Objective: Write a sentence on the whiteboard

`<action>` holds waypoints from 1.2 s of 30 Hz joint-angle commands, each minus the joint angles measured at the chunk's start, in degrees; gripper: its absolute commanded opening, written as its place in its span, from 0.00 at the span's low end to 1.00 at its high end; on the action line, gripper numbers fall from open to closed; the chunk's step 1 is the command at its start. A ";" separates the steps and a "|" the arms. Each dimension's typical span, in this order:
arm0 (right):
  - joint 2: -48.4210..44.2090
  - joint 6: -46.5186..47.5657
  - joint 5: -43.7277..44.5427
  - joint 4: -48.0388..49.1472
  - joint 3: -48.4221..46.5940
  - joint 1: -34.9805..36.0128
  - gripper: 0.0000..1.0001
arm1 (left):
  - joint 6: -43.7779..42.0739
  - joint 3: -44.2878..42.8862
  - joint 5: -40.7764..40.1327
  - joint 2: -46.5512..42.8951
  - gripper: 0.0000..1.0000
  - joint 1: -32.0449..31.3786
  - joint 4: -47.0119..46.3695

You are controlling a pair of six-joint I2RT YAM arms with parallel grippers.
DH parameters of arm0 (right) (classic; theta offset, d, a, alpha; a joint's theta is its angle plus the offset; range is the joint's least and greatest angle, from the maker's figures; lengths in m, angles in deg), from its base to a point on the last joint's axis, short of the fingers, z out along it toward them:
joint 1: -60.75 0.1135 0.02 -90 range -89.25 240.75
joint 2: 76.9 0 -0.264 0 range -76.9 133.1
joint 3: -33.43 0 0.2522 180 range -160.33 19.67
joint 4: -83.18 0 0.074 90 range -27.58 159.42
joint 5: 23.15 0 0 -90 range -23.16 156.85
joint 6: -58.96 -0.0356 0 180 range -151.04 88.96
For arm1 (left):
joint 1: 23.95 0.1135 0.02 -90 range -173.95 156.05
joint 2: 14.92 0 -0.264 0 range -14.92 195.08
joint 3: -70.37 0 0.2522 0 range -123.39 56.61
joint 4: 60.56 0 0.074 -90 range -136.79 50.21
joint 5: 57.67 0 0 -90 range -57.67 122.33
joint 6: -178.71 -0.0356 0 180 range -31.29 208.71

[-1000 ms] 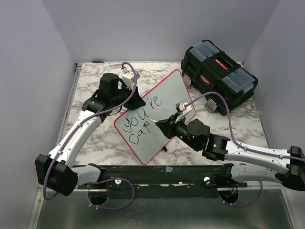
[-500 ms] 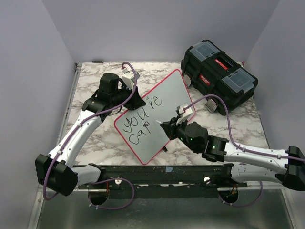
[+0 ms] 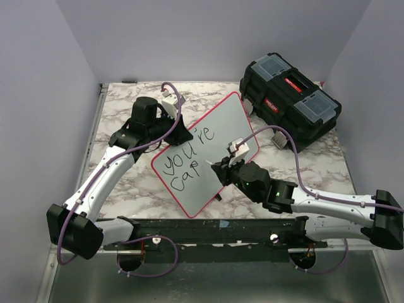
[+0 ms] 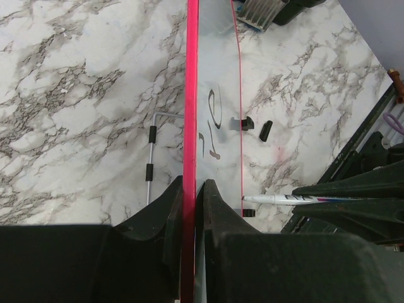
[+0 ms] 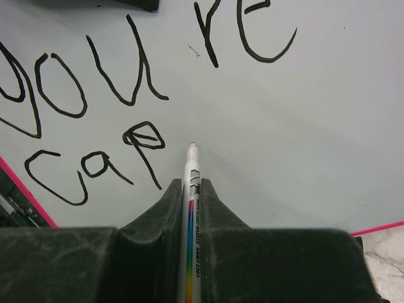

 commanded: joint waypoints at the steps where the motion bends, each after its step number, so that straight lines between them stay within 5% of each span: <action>1: 0.95 1.28 0.79 1.73 -1.78 -0.11 0.01 | -5.36 1.58 -2.94 0.58 0.00 -1.05 4.52; 36: 6.19 2.57 0.53 3.15 -5.78 -0.10 0.01 | -5.55 1.61 -3.36 0.27 0.00 -1.14 4.66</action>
